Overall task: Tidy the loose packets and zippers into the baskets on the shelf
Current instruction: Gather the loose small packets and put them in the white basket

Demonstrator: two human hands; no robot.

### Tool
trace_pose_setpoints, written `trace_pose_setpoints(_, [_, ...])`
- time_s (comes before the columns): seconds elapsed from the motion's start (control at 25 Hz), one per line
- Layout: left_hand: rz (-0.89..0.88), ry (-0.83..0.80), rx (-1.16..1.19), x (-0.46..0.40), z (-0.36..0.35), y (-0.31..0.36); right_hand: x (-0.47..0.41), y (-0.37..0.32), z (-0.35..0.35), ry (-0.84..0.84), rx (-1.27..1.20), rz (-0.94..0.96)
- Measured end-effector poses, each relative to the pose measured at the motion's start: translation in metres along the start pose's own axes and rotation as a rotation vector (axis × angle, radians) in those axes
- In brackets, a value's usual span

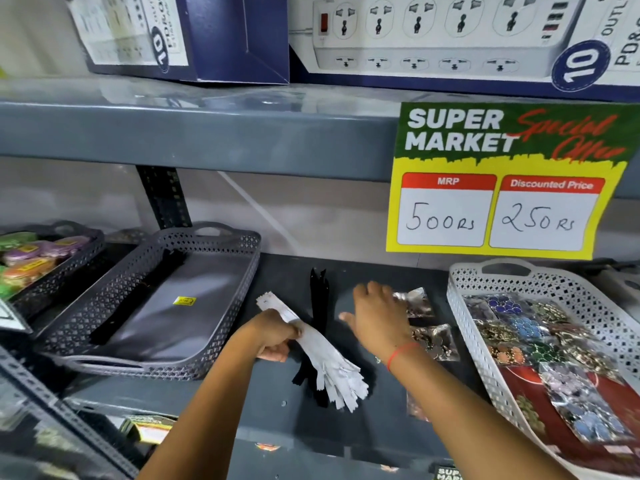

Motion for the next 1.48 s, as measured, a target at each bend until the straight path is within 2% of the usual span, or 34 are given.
trace_pose_setpoints(0.08, [-0.044,0.005,0.081,0.004,-0.007,0.001,-0.001,-0.029,-0.019,-0.196,-0.323,0.078])
trace_pose_setpoints(0.12, [-0.077,0.026,0.104,0.004,-0.008,0.003,-0.004,-0.04,-0.031,-0.279,-0.406,0.093])
trace_pose_setpoints(0.2, [-0.181,0.076,0.126,0.006,-0.01,0.01,-0.011,-0.045,-0.047,-0.315,-0.475,0.052])
trace_pose_setpoints(0.28, [-0.267,0.131,0.131,0.006,-0.013,0.015,-0.017,-0.036,-0.053,-0.277,-0.558,-0.018])
trace_pose_setpoints(0.44, [-0.236,0.226,0.1,0.001,-0.024,0.016,-0.018,-0.011,-0.042,-0.196,-0.695,-0.087])
trace_pose_setpoints(0.64, [-0.14,0.299,-0.177,-0.002,-0.041,0.03,-0.012,0.027,-0.014,-0.004,-0.755,-0.188])
trace_pose_setpoints(0.76, [-0.15,0.349,-0.309,-0.001,-0.043,0.038,-0.01,0.032,-0.014,0.008,-0.722,-0.216])
trace_pose_setpoints(0.88, [-0.173,0.394,-0.369,0.009,-0.028,0.035,-0.008,0.027,-0.014,0.047,-0.793,-0.22])
trace_pose_setpoints(1.08, [-0.191,0.581,-0.411,0.045,0.028,0.027,-0.007,-0.001,-0.01,0.141,-1.007,-0.234])
trace_pose_setpoints(1.2, [-0.136,0.611,-0.523,0.05,0.04,0.02,-0.013,-0.037,-0.023,0.05,-0.93,-0.168])
trace_pose_setpoints(1.36, [-0.019,0.55,-0.712,0.03,0.036,0.012,-0.02,-0.085,-0.046,-0.135,-0.594,-0.057])
trace_pose_setpoints(1.48, [-0.018,0.553,-0.744,0.028,0.035,0.014,-0.019,-0.09,-0.047,-0.191,-0.533,-0.017])
Point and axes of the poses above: each hand's wrist, its own x-axis away from the middle knuckle, its own z-axis out of the back of the hand, y = z × x, the point moved 8 cm from there along -x, towards the middle knuckle, and after that the axes turned 12 degrees about -y, right-handed, at the moved point
